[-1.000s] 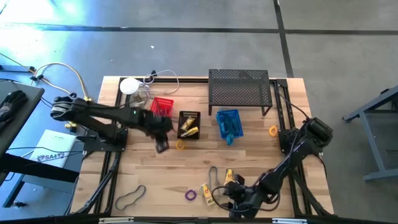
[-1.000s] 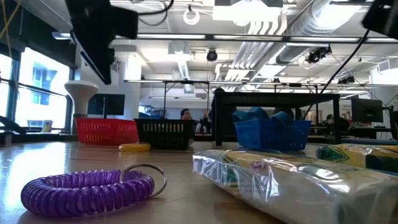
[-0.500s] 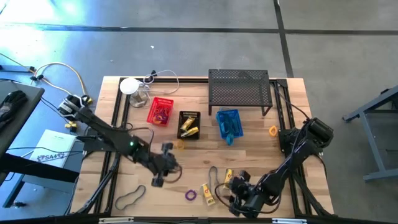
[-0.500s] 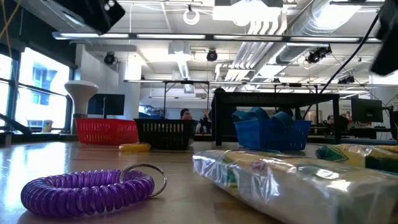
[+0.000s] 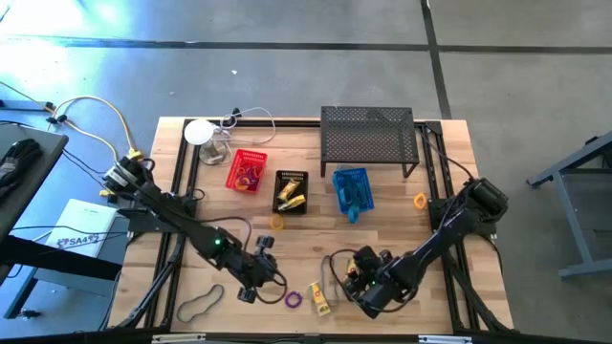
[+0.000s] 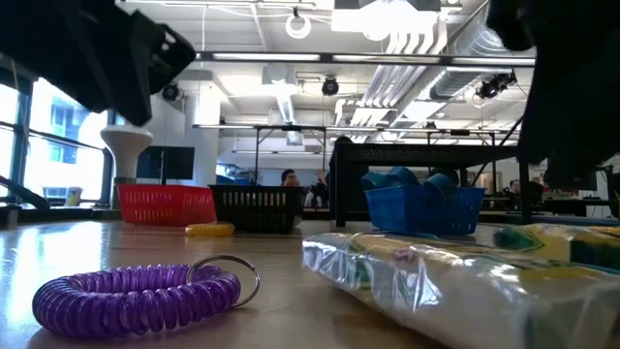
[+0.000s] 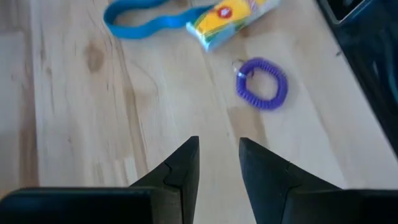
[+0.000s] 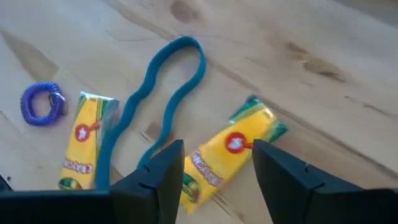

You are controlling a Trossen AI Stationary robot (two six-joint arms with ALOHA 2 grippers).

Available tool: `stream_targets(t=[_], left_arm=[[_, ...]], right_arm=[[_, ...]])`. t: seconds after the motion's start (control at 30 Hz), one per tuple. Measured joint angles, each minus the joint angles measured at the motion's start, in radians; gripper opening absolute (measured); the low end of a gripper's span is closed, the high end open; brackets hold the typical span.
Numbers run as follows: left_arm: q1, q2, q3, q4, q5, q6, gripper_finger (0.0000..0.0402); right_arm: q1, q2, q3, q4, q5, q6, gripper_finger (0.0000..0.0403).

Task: Pick & Place Office Desk Supplies
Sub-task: Put the right crayon box into the black bin

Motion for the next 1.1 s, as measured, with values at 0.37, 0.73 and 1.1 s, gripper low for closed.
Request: stream_targets(t=[0.37,0.73,1.1], left_arm=[[-0.007,0.021,0.0,0.0,0.021,-0.011,0.0108],[-0.016,0.021,0.0,-0.001,0.028,-0.027,0.0108],[-0.017,0.021,0.0,-0.009,0.038,-0.03,0.0108]], right_arm=[[-0.074,0.004,-0.001,-0.003,-0.224,-0.128,0.0178],[-0.116,0.003,-0.001,-0.002,-0.354,-0.091,0.0178],[-0.109,-0.126,0.098,-0.037,-0.45,-0.232,0.0178]])
